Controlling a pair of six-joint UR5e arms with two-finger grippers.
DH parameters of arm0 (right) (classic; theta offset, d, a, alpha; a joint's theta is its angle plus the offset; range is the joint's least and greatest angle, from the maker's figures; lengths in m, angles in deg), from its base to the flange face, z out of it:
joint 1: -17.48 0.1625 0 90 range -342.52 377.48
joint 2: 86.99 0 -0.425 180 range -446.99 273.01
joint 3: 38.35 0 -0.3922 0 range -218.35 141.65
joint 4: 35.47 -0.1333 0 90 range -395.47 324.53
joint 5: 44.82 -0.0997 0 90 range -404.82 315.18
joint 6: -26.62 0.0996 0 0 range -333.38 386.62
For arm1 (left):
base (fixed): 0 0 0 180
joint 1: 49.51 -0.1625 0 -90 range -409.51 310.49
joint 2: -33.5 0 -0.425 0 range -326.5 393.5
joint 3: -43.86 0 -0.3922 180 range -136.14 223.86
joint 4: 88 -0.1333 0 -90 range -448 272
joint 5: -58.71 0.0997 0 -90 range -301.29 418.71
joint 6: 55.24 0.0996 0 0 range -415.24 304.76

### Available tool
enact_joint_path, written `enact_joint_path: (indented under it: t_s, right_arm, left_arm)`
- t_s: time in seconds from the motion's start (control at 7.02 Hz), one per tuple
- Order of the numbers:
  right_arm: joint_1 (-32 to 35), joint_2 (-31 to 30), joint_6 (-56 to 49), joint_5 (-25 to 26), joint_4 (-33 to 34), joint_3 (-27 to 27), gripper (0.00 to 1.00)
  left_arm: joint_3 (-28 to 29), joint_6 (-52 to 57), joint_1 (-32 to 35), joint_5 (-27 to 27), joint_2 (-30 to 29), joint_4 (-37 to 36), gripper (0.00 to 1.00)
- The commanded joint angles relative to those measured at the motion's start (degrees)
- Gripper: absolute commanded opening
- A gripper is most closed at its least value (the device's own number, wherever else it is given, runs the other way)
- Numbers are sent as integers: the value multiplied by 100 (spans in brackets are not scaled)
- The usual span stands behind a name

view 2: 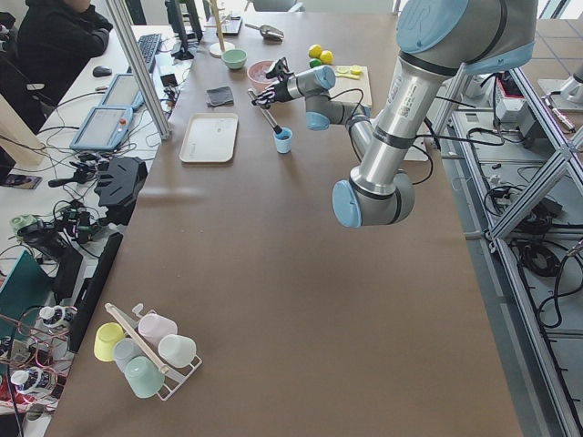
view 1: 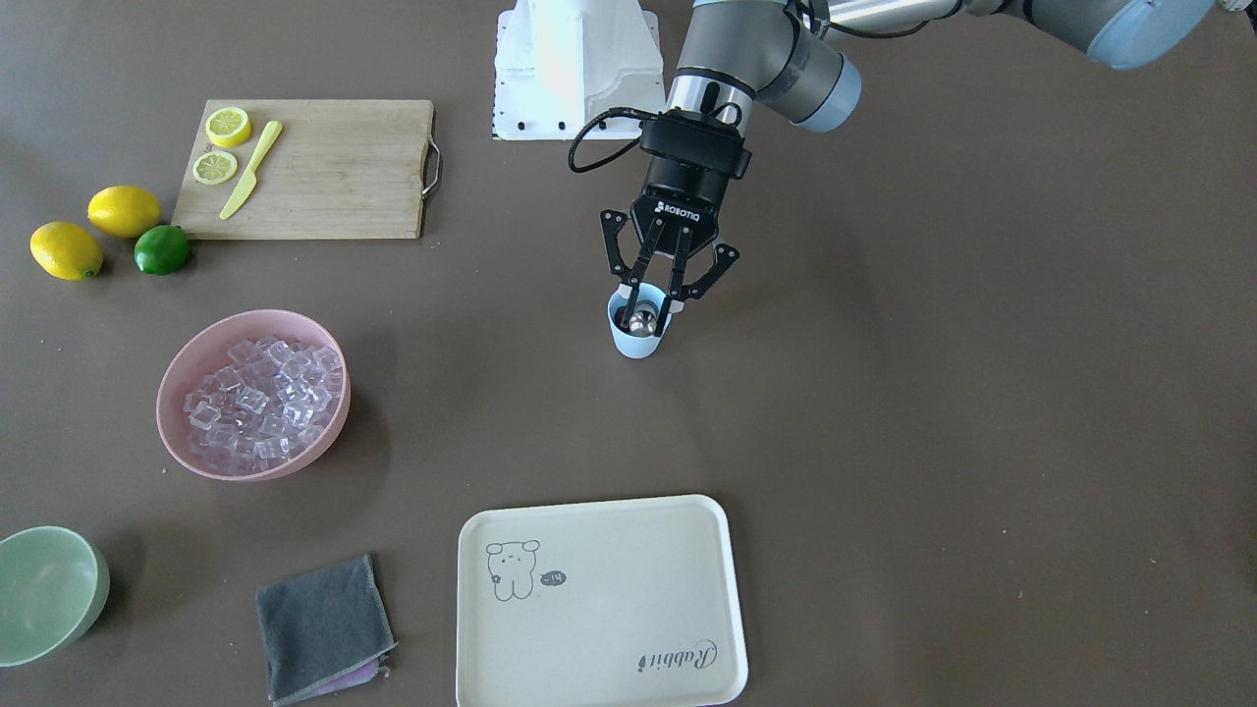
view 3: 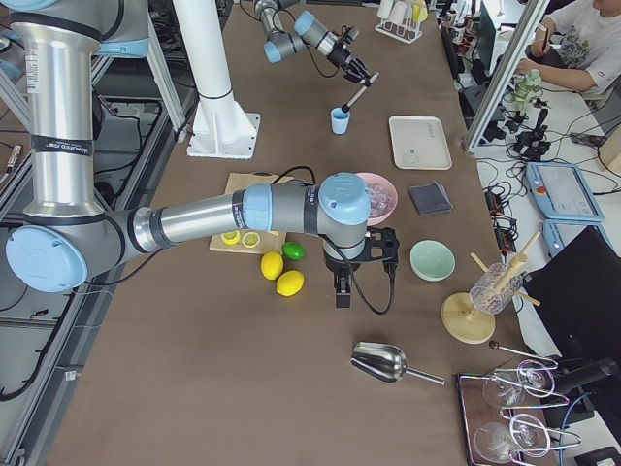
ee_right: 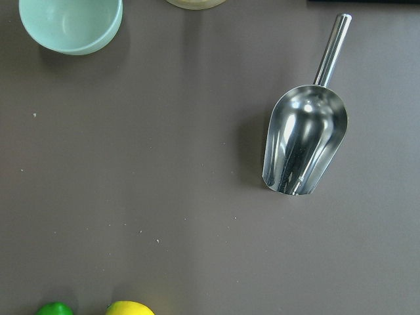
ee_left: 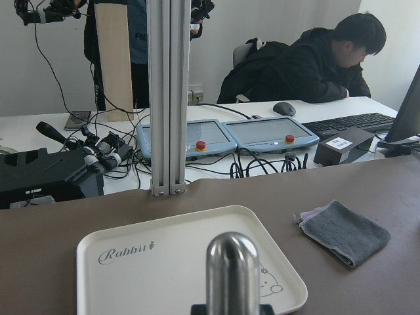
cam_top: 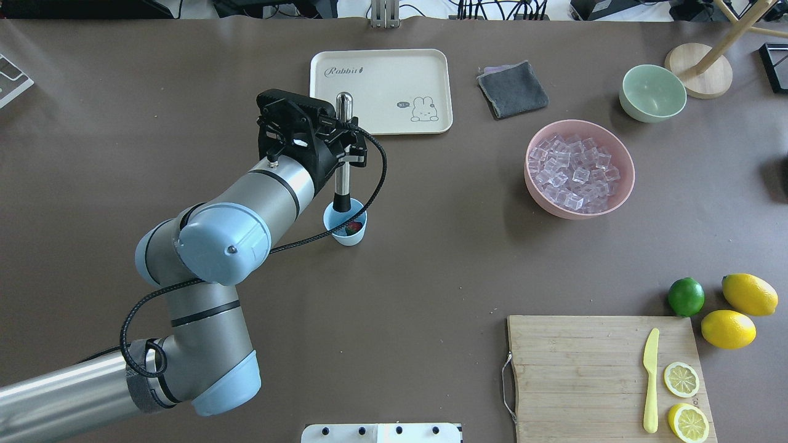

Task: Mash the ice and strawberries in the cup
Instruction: 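Press the muddler down into the cup repeatedly with the left gripper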

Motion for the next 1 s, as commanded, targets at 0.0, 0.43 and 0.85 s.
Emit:
enact_joint_path:
  t_s: [0.0, 0.43, 0.85]
  right_arm:
    - [-10, 73, 0, 3, 17, 26, 99]
    - [-71, 143, -9, 55, 8, 192, 99]
    - [-71, 144, -9, 4, 8, 193, 99]
  left_arm:
    - [6, -23, -23, -17, 48, 21, 0]
    - [41, -40, -172, 27, 49, 21, 0]
    - [234, -32, -182, 36, -13, 21, 0]
